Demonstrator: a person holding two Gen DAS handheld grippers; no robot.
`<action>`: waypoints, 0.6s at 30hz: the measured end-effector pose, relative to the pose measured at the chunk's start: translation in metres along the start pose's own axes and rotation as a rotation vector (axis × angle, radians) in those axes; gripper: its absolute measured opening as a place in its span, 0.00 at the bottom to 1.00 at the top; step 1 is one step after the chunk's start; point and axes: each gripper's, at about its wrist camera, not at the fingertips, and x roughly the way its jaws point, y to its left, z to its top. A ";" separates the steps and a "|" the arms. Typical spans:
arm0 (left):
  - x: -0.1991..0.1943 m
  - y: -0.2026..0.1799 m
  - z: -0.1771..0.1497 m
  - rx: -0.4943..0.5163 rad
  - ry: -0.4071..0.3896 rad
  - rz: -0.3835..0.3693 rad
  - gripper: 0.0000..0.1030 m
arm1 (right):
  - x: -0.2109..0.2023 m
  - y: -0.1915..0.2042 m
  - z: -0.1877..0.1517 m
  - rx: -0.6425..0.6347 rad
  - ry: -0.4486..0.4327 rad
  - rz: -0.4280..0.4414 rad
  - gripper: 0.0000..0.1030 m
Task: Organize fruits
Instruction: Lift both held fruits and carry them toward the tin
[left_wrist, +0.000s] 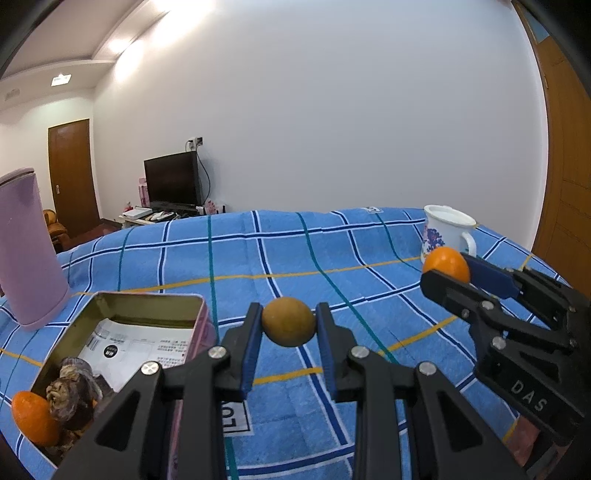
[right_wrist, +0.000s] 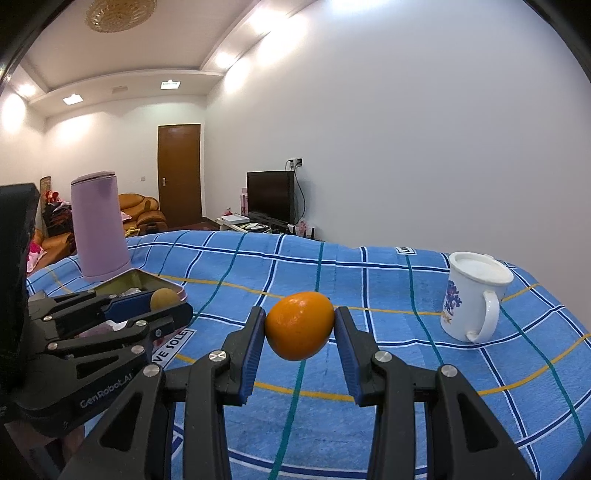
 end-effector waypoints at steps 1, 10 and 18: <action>-0.001 0.001 0.000 -0.003 0.000 0.000 0.29 | -0.001 0.001 0.000 -0.001 0.000 0.002 0.39; -0.007 0.009 -0.003 -0.011 0.003 0.010 0.29 | -0.005 0.010 -0.004 0.019 0.007 0.036 0.39; -0.013 0.014 -0.006 -0.003 -0.003 0.025 0.29 | -0.009 0.018 -0.007 0.017 0.006 0.056 0.39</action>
